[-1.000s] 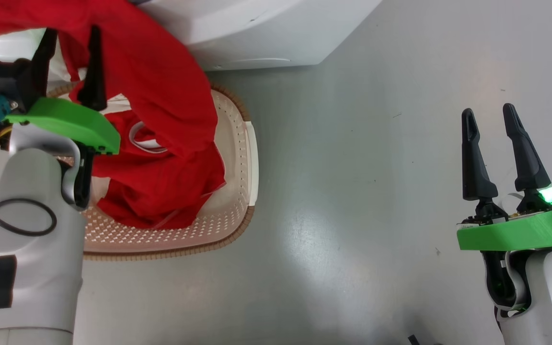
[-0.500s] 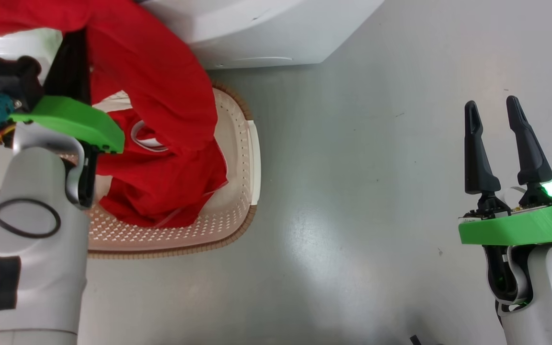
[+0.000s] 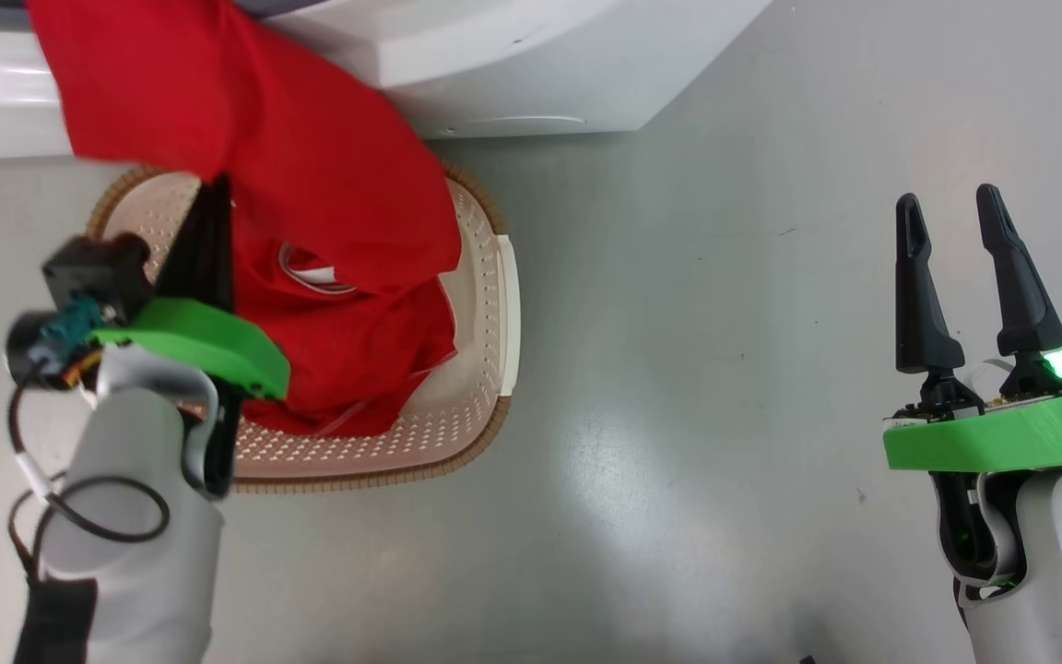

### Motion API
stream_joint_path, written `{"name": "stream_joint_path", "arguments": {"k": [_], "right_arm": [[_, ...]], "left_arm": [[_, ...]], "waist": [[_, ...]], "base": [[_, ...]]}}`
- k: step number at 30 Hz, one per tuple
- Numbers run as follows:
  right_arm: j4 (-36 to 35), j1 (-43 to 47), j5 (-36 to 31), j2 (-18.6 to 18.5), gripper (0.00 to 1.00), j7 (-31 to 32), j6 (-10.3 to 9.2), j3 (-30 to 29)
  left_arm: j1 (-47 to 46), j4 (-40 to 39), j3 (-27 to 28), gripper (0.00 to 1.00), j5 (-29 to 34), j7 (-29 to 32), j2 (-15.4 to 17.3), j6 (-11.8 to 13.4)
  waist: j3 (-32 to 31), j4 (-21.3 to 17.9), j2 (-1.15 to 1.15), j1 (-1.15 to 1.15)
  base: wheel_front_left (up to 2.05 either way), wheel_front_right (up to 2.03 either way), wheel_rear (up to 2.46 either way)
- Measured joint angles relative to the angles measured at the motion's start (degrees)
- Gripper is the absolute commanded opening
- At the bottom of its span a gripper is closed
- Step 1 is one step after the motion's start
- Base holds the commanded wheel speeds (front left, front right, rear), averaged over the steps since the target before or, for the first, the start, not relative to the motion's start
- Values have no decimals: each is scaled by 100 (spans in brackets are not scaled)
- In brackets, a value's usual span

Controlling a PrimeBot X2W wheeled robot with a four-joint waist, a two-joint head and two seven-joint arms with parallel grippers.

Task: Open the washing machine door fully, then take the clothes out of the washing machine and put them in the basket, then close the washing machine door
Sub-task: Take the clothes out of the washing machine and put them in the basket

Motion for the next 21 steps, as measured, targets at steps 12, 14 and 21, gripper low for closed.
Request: {"name": "stream_joint_path", "arguments": {"k": [12, 14, 21], "right_arm": [[-7, 1, 0, 0, 100, 0, 0, -2], [-7, 1, 0, 0, 100, 0, 0, -3], [-7, 1, -1, 0, 100, 0, 0, -3]], "left_arm": [[386, 641, -75, 0, -14, 1, -101, 0], [386, 855, -154, 0, -16, 1, -111, 0], [381, 1180, -336, 0, -108, 1, -133, -1]], "waist": [[39, 6, 0, 0], [52, 5, 0, 0], [67, -4, 0, 0]], "base": [[0, 0, 0], [0, 0, 0], [0, 0, 0]]}}
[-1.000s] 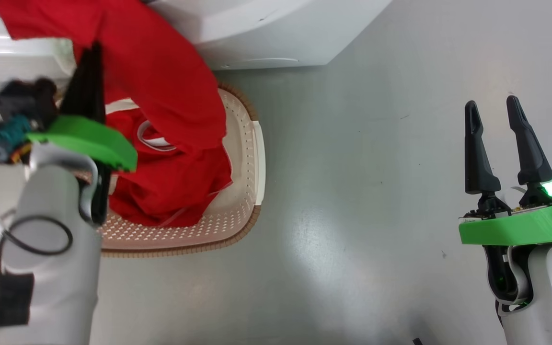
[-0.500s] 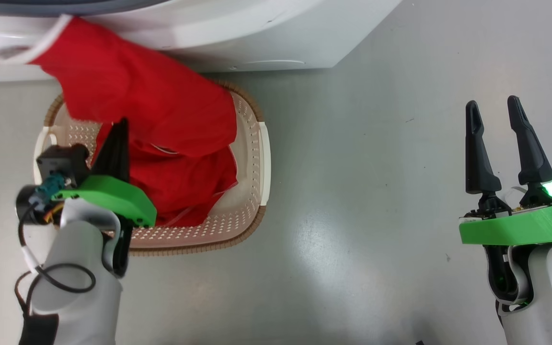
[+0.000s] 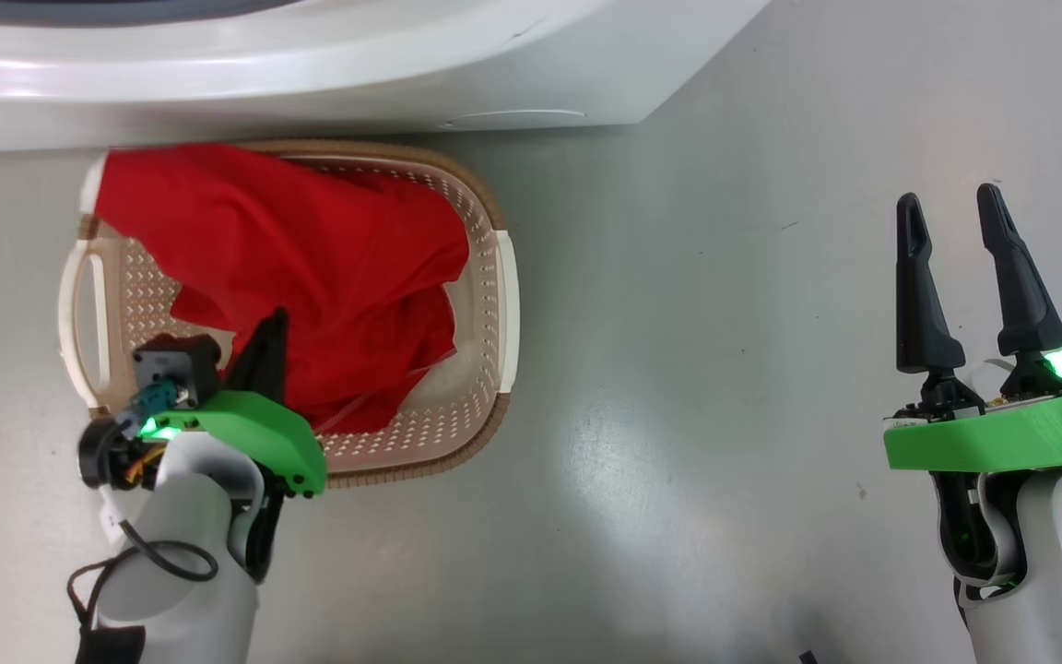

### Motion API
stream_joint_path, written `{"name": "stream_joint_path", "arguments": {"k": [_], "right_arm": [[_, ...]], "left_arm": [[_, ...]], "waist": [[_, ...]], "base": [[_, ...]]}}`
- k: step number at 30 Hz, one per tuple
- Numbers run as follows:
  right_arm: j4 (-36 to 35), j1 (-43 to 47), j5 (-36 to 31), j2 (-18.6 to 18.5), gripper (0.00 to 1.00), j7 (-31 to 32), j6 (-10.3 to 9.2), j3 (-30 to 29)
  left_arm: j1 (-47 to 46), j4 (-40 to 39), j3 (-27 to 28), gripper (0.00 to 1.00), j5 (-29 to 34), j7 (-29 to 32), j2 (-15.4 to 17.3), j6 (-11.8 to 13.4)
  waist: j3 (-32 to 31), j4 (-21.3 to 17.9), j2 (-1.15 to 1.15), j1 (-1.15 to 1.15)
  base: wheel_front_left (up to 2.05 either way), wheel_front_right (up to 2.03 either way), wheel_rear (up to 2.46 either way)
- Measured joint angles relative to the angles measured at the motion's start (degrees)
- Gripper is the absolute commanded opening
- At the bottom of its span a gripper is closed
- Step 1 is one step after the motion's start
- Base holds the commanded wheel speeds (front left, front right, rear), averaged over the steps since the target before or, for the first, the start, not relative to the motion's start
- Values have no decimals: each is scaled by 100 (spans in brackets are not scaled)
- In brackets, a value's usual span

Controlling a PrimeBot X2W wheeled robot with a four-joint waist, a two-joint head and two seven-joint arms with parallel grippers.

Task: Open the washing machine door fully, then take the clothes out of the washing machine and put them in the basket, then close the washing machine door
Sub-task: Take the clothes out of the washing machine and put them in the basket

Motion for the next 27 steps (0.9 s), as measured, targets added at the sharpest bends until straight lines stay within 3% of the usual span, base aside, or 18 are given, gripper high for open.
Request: {"name": "stream_joint_path", "arguments": {"k": [12, 13, 14, 15, 18, 19, 21, 27], "right_arm": [[14, 0, 0, 0, 100, 0, 0, 14], [20, 1, 0, 0, 100, 0, 0, 14], [24, 1, 0, 0, 100, 0, 0, 14], [29, 1, 0, 0, 100, 0, 0, 15], [47, 1, 0, 0, 100, 0, 0, 19], [58, 1, 0, 0, 100, 0, 0, 23], [79, 2, 0, 0, 100, 0, 0, 27], [144, 19, 0, 0, 100, 0, 0, 38]], "left_arm": [[-35, 255, -414, 3, -428, 0, 15, -33], [-35, 242, -435, 24, -460, 0, 21, -33], [-35, 216, -447, 39, -491, 0, 26, -33], [-35, 192, -453, 47, -513, 0, 32, -33], [-34, 116, -457, 87, -538, 0, 52, -33], [-33, 87, -455, 93, -538, 0, 57, -33], [-29, 40, -446, 100, -538, 0, 62, -33], [55, -175, -353, 100, -538, 0, 74, -33]], "waist": [[-72, -11, 0, 0], [-82, -8, 0, 0], [-92, -5, 0, 0], [-104, -2, 0, 0], [-144, 7, 0, 0], [-161, 10, 0, 0], [-203, 13, 0, 0], [-397, 9, 0, 0]], "base": [[0, 0, 0], [0, 0, 0], [0, 0, 0], [0, 0, 0], [0, 0, 0], [0, 0, 0], [0, 0, 0], [0, 0, 0]]}}
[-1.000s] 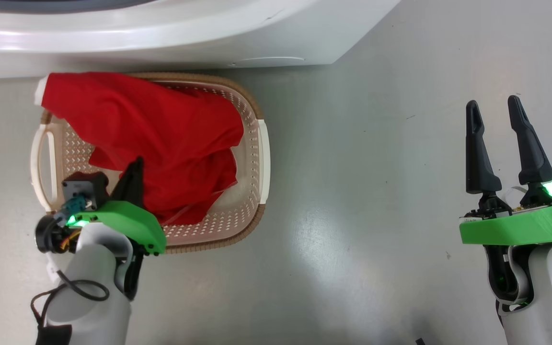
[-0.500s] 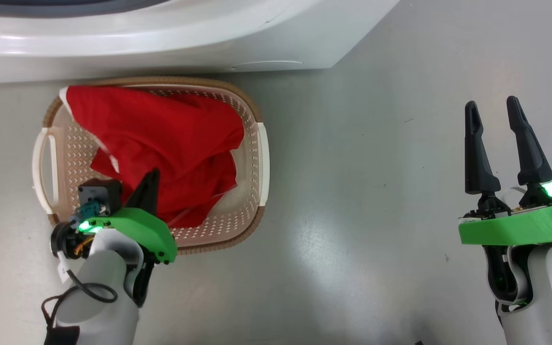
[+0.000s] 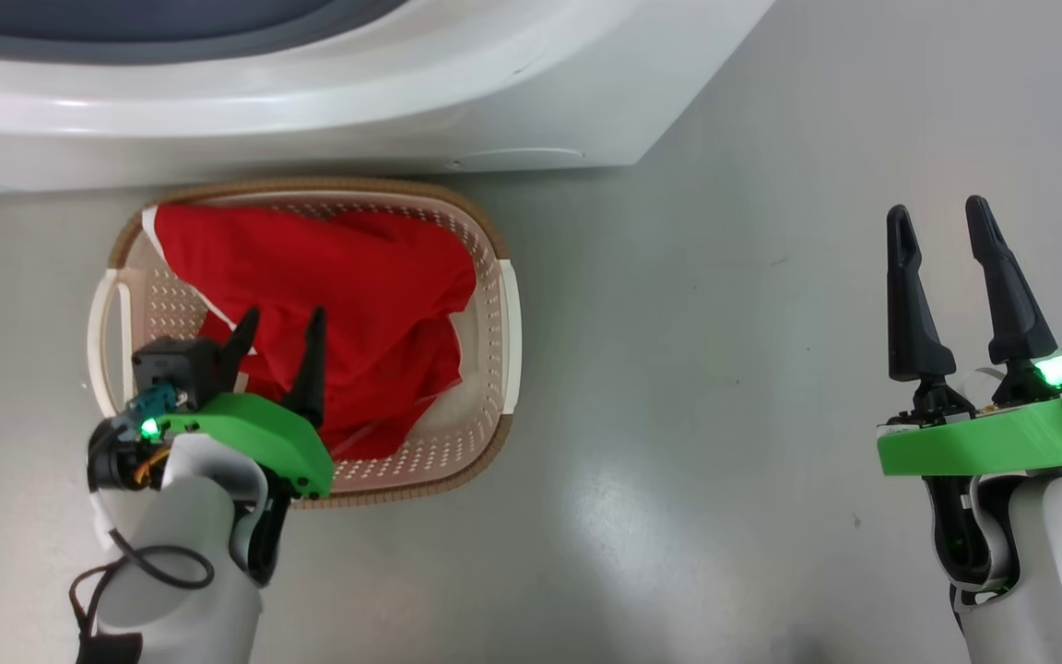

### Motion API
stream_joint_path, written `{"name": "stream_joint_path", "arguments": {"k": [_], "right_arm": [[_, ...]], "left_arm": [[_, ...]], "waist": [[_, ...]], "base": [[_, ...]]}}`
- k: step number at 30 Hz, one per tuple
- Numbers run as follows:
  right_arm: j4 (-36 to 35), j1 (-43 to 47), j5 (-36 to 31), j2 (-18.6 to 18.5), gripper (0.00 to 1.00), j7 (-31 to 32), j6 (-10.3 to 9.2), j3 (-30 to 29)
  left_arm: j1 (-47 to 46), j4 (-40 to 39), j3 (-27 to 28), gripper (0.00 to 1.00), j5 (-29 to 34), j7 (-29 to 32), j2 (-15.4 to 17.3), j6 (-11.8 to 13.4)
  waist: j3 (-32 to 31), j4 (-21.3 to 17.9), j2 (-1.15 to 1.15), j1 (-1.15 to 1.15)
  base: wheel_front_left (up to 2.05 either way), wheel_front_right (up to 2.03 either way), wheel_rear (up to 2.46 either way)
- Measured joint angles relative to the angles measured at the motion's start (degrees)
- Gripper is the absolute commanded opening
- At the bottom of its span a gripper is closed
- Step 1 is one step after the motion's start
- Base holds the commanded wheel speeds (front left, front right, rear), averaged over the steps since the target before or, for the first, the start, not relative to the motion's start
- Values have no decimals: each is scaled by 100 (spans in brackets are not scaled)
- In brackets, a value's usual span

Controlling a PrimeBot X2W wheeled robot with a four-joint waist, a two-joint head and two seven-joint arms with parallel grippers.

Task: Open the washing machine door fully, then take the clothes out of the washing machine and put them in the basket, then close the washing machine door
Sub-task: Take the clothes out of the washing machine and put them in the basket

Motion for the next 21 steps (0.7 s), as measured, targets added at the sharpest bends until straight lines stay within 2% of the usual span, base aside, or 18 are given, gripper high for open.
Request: {"name": "stream_joint_path", "arguments": {"k": [9, 21], "right_arm": [[86, 187, 1, 1, 100, 0, 0, 3], [236, 616, 1, 4, 100, 0, 0, 13]], "left_arm": [[424, -581, 259, 100, 69, 0, 18, 0], [1232, -1876, 557, 100, 334, 0, 32, 0]], "waist": [[-440, -4, 0, 0], [-1220, 26, 0, 0]], "base": [[0, 0, 0], [0, 0, 0]]}}
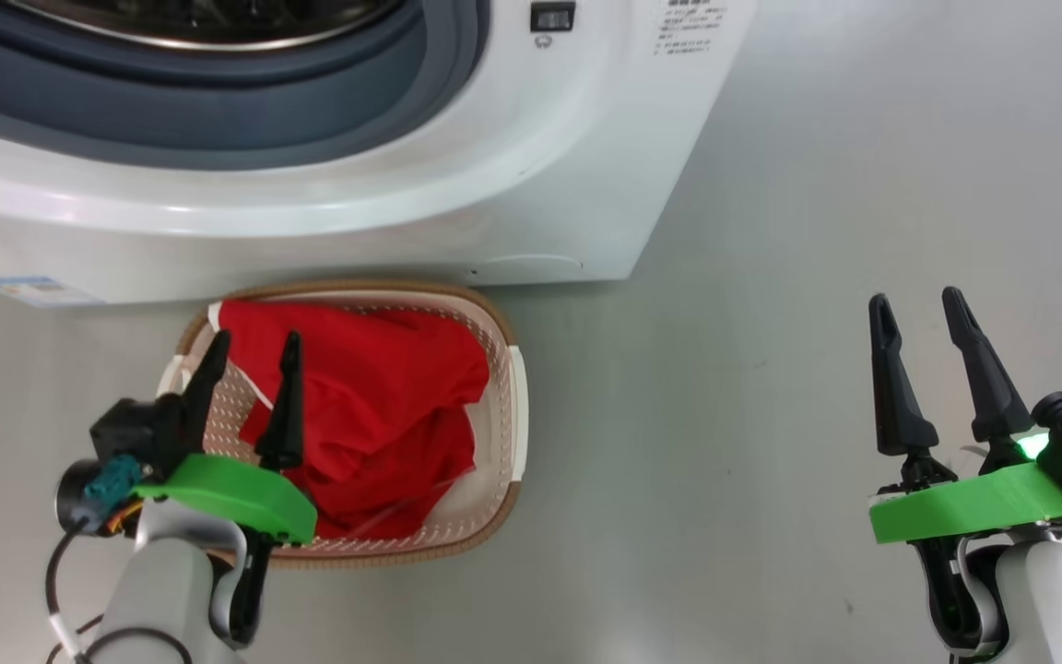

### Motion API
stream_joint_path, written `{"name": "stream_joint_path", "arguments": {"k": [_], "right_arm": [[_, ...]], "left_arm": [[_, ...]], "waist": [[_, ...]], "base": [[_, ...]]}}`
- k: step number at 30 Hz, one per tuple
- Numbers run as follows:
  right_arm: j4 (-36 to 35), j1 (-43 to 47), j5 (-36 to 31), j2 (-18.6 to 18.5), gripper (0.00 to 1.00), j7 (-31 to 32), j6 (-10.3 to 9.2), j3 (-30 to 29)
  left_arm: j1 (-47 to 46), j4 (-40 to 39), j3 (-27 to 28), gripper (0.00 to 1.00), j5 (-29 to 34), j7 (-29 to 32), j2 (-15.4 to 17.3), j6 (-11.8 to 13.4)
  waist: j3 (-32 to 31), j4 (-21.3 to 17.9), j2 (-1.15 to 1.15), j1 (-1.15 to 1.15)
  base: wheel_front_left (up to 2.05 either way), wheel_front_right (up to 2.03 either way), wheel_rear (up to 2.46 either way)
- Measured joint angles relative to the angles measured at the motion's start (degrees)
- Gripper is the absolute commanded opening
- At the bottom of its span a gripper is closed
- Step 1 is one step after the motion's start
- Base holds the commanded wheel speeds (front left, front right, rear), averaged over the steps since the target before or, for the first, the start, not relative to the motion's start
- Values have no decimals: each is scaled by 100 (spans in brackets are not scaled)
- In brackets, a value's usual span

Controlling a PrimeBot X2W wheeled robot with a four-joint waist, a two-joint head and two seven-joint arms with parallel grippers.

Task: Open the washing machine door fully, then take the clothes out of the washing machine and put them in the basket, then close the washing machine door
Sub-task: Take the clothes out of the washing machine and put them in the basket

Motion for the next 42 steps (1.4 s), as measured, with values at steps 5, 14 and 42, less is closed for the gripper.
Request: {"name": "stream_joint_path", "arguments": {"k": [5, 14, 42], "right_arm": [[57, 173, -1, 3, 100, 0, 0, -7], [105, 513, -1, 11, 100, 0, 0, -35], [-37, 1179, 0, 67, 100, 1, 0, -244]], "left_arm": [[328, -468, 87, 100, 89, 0, -9, 0], [917, -1240, 191, 100, 234, 0, -13, 0], [2358, -2780, 568, 100, 394, 0, -22, 0]], "waist": [[-318, 24, 0, 0], [-827, 71, 0, 0], [-1438, 123, 0, 0]], "base": [[0, 0, 0], [0, 0, 0], [0, 0, 0]]}}
